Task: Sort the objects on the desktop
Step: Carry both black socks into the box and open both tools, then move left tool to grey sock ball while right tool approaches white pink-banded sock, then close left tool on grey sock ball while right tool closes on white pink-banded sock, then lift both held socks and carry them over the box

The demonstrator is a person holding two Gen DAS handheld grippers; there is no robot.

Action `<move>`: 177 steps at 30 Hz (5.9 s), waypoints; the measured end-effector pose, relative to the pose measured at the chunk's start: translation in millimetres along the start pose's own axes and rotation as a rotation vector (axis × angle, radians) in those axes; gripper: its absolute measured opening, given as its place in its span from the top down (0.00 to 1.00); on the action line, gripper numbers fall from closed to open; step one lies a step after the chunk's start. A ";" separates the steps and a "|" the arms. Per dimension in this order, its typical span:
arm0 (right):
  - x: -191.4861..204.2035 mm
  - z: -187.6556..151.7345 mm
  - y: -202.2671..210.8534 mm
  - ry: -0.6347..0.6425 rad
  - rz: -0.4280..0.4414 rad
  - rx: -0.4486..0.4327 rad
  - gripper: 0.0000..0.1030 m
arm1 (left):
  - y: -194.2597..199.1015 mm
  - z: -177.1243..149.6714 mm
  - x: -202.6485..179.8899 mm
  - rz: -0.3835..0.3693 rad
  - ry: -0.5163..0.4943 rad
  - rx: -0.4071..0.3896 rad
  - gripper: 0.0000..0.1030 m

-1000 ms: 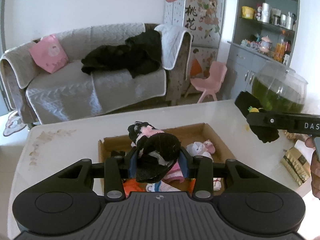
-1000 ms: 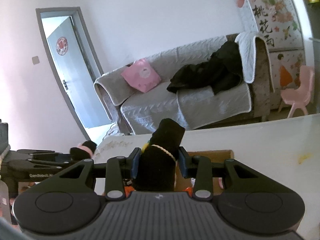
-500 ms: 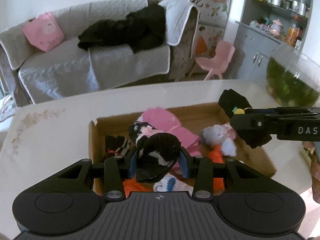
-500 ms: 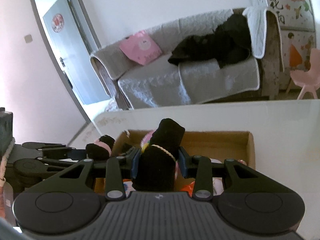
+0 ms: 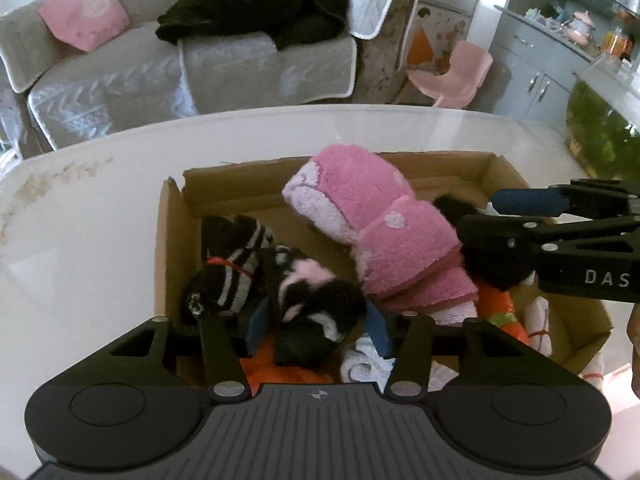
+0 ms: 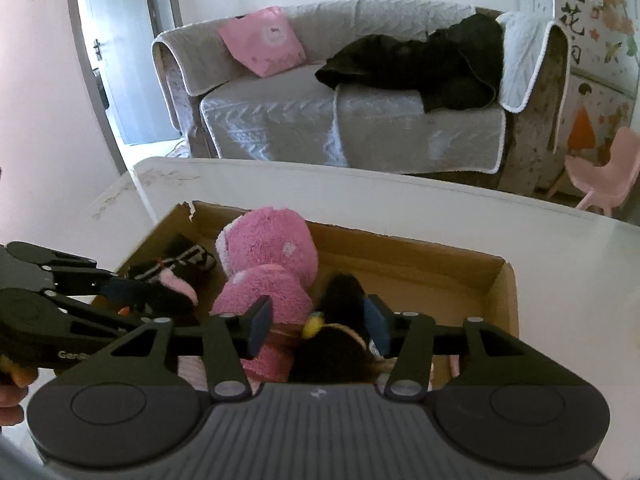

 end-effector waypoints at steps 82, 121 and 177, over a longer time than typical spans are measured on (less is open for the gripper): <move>-58.4 -131.5 68.6 -0.067 -0.137 -0.107 0.45 | 50.8 -118.5 -43.6 0.143 0.206 -0.060 0.13; -51.4 -118.2 129.7 -0.092 -0.112 -0.199 0.47 | 145.7 -140.5 -46.1 0.106 0.197 -0.152 0.31; -9.0 23.2 45.7 0.063 0.000 -0.162 0.47 | 65.8 28.7 -3.2 0.125 -0.019 -0.105 0.31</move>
Point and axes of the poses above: each gripper's, at about its wrist camera, not at the fingertips, and y roughly against the way its jaws point, x to its left, z to its top, the point moved 2 cm from there along -y, roughly the way its jaws point, and after that the axes turned 15 degrees about -y, right-handed, at the moved point
